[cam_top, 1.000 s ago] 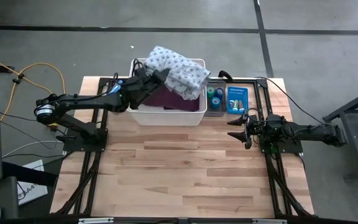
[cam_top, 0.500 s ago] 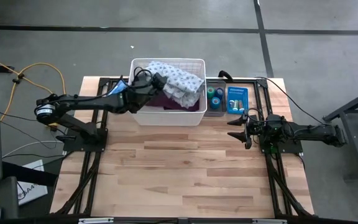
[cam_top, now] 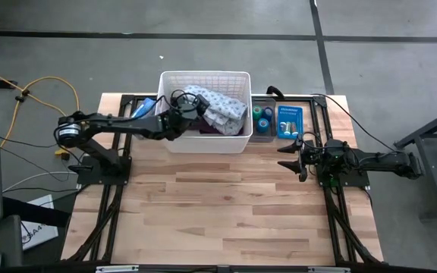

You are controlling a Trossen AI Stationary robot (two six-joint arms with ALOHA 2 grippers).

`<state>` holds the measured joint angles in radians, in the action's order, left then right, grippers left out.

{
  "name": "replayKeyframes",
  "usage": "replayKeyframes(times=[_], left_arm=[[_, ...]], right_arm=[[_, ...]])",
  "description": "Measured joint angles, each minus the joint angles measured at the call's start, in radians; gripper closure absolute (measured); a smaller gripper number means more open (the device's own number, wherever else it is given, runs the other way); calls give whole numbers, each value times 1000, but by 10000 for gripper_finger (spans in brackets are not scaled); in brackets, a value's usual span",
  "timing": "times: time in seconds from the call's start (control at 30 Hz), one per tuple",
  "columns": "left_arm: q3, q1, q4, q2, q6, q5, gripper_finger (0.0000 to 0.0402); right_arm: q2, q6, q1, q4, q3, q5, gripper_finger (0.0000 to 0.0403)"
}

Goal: Pick & Place Medicine items
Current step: Put the gray patient gown into the white laundry bin

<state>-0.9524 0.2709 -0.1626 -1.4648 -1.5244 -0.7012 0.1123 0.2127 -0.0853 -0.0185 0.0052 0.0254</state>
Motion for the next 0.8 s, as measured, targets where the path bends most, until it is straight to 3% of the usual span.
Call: replayKeyframes(times=[0.23, 0.6, 0.8], left_arm=[[0, 51, 0, -62, -12, 91, 371], [-3, 55, -5, -79, 11, 113, 370], [-3, 68, 14, -80, 18, 174, 348]], right_arm=[[0, 0, 0, 0, 0, 0, 160], [0, 0, 0, 0, 0, 0, 160], [0, 0, 0, 0, 0, 0, 160]])
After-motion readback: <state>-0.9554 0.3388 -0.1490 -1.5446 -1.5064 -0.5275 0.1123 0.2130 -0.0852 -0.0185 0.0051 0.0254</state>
